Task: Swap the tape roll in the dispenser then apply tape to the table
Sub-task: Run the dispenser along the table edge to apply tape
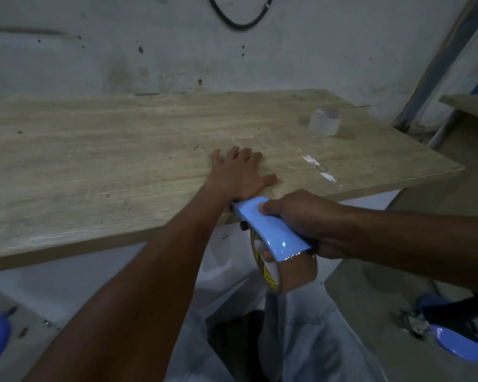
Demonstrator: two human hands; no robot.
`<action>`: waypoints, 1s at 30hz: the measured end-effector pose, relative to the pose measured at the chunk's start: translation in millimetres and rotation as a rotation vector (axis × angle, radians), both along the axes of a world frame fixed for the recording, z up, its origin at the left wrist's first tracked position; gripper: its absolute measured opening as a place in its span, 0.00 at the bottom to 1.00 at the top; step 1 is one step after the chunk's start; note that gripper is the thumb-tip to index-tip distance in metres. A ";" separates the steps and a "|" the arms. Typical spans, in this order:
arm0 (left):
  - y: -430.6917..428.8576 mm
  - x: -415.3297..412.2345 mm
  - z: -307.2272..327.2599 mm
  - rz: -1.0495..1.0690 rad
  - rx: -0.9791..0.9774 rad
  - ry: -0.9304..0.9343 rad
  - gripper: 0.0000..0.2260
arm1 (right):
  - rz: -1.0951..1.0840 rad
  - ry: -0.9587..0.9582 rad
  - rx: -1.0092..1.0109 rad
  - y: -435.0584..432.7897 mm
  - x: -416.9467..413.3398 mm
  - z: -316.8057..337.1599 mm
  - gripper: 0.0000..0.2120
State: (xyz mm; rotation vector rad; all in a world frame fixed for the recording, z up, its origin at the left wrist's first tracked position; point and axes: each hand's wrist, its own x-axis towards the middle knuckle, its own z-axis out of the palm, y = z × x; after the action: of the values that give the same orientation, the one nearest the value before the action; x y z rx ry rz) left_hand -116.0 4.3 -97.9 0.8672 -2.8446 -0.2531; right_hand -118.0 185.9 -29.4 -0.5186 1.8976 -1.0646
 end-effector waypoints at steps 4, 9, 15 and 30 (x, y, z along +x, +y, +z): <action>2.7 0.2 -1.8 0.001 0.006 0.010 0.36 | -0.006 -0.019 0.041 -3.4 2.4 2.2 0.09; 5.1 1.0 -1.5 0.007 0.004 0.024 0.36 | -0.030 -0.102 0.021 0.5 5.5 6.7 0.09; 6.2 3.0 1.1 0.011 -0.003 0.015 0.36 | -0.032 -0.093 -0.015 4.8 6.9 6.9 0.12; 9.6 5.2 2.8 0.027 -0.026 -0.007 0.36 | -0.004 -0.058 0.021 15.1 4.7 1.2 0.17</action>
State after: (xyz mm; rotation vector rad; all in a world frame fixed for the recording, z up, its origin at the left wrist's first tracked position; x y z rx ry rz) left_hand -110.8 13.9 -95.1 0.9027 -2.8340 -0.2095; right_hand -113.4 201.0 -28.1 -0.4675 1.8582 -1.0508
